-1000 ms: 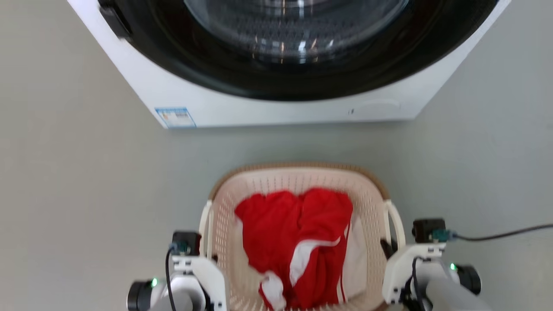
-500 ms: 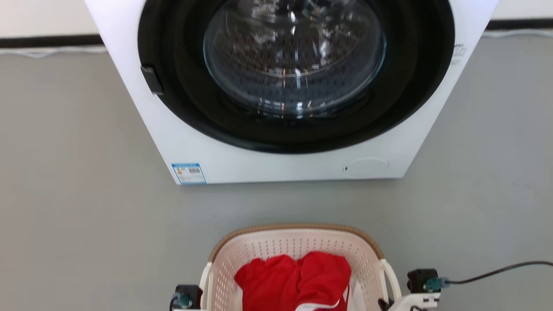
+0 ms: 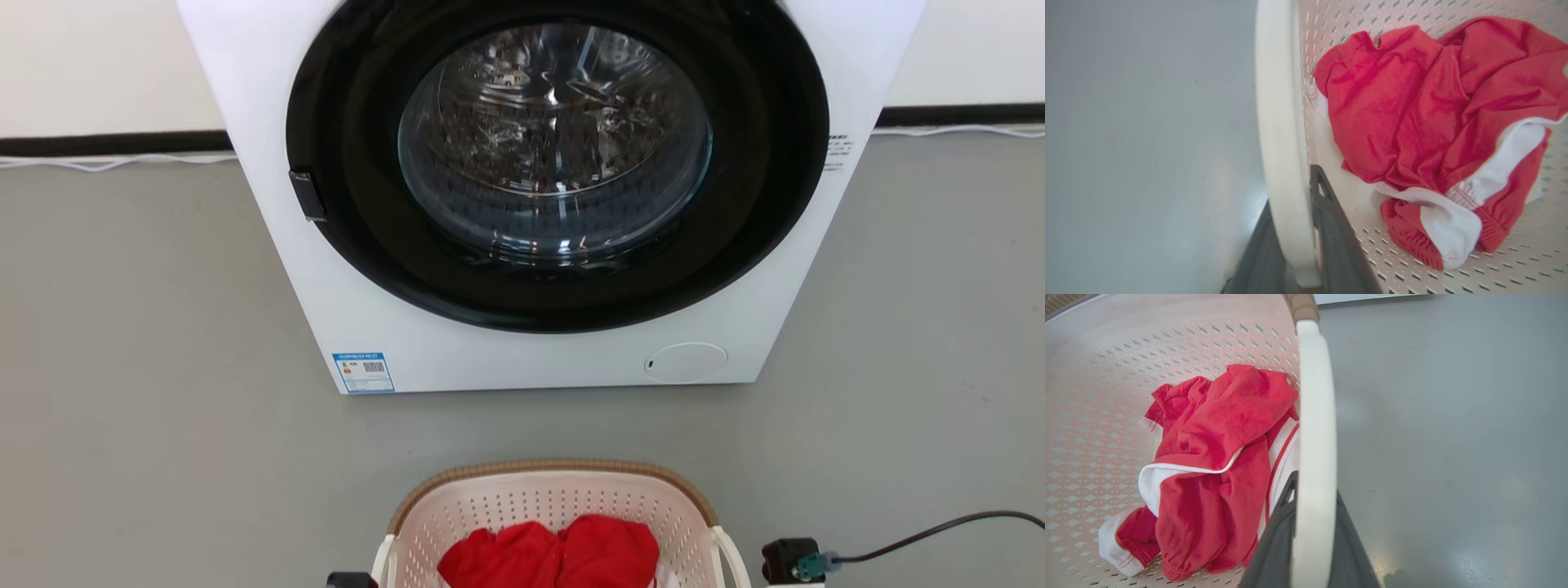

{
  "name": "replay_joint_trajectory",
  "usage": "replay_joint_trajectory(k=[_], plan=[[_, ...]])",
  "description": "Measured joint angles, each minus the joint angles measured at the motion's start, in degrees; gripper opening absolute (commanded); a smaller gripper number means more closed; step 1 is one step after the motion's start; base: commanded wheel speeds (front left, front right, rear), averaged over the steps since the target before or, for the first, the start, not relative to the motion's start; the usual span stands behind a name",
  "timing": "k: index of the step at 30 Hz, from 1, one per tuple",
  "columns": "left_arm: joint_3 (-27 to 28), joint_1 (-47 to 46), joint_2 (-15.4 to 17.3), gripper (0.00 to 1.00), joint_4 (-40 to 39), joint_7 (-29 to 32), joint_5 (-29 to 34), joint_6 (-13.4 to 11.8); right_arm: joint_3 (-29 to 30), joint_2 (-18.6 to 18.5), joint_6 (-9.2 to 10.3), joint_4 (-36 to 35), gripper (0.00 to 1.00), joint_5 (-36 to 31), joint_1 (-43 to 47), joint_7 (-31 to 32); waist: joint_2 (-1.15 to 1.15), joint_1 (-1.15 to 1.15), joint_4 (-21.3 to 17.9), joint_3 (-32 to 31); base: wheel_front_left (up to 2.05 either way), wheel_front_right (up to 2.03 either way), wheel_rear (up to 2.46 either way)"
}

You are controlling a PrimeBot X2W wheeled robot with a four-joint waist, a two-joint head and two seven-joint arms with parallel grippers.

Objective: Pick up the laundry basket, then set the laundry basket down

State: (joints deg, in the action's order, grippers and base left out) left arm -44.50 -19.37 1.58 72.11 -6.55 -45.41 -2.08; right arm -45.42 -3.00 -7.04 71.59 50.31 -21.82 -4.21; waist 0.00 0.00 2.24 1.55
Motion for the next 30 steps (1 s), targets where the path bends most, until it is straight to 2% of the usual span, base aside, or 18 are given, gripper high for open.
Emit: replay_joint_trajectory(k=[30], plan=[[-2.60, 0.71, -0.02, 0.00, 0.58, -0.02, -2.09, -0.01, -7.08, 0.03, 0.00, 1.48, 0.00, 7.24, 0.47, -0.20, 0.00, 0.00, -0.37, -1.02, 0.00, 0.00, 0.00]])
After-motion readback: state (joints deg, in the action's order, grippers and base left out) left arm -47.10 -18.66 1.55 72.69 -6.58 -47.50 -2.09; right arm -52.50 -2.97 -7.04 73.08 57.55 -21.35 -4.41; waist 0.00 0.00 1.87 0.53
